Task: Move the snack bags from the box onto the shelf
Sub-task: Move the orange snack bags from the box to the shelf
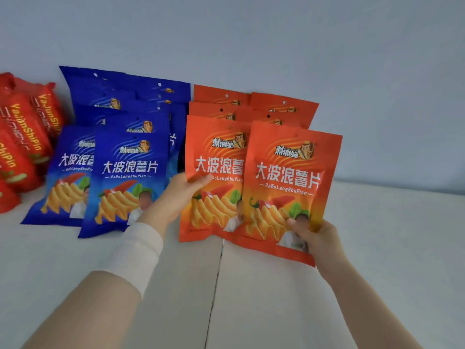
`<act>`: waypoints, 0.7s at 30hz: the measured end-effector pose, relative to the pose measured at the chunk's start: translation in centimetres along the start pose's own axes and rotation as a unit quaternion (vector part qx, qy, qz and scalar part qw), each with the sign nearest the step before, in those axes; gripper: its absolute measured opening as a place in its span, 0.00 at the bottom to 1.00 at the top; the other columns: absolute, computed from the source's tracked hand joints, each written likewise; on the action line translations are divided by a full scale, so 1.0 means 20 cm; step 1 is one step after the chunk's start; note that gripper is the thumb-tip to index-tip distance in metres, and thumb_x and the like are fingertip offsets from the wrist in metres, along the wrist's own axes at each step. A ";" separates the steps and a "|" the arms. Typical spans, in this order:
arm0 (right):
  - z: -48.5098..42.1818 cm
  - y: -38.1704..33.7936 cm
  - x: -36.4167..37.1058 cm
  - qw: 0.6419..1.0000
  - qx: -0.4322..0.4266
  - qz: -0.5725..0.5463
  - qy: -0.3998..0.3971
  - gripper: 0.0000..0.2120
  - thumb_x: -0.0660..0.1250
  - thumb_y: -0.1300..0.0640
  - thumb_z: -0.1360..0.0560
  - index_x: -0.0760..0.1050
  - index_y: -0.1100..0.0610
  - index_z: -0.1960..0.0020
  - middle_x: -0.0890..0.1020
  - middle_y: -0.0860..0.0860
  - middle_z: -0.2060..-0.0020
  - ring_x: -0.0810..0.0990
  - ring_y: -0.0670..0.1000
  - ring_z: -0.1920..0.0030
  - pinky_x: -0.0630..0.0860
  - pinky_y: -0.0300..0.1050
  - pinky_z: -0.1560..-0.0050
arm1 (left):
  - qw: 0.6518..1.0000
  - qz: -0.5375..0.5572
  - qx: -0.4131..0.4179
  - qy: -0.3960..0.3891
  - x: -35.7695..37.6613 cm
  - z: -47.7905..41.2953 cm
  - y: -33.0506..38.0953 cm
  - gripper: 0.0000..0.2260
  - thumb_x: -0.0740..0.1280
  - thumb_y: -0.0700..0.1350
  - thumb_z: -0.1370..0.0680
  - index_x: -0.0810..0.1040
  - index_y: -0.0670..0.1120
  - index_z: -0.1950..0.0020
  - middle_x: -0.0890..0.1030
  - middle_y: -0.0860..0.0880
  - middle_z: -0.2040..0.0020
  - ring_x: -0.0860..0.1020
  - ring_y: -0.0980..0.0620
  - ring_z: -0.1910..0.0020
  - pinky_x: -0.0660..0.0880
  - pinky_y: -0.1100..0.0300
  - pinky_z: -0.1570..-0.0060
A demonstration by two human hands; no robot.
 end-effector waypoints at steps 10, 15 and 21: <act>-0.38 0.01 0.14 0.994 -0.038 0.095 0.029 0.09 0.73 0.55 0.30 0.76 0.56 0.53 0.81 0.48 0.63 0.79 0.49 0.61 0.73 0.41 0.64 | 0.988 -0.134 0.013 0.077 -0.07 -0.36 -0.07 0.21 0.71 0.48 0.27 0.72 0.44 0.36 0.78 0.52 0.44 0.76 0.52 0.44 0.70 0.58 0.46; -0.44 -0.02 0.11 0.981 -0.077 0.174 0.047 0.11 0.74 0.54 0.31 0.76 0.54 0.51 0.81 0.49 0.61 0.80 0.52 0.59 0.76 0.47 0.56 | 0.973 -0.167 0.029 0.158 -0.08 -0.39 -0.03 0.25 0.73 0.47 0.28 0.69 0.42 0.35 0.78 0.47 0.40 0.76 0.48 0.41 0.69 0.61 0.49; -0.45 0.00 0.12 0.968 -0.081 0.231 0.056 0.16 0.74 0.53 0.31 0.73 0.57 0.48 0.79 0.51 0.58 0.78 0.55 0.54 0.73 0.46 0.56 | 0.969 -0.165 0.024 0.184 -0.04 -0.37 -0.03 0.29 0.71 0.46 0.26 0.63 0.42 0.29 0.74 0.45 0.34 0.74 0.47 0.37 0.69 0.61 0.44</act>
Point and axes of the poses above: each hand's wrist, its own z-axis away from the middle knuckle, its own x-axis out of the palm, y = z × x, the point moved 5 cm from there along -z, towards the middle knuckle
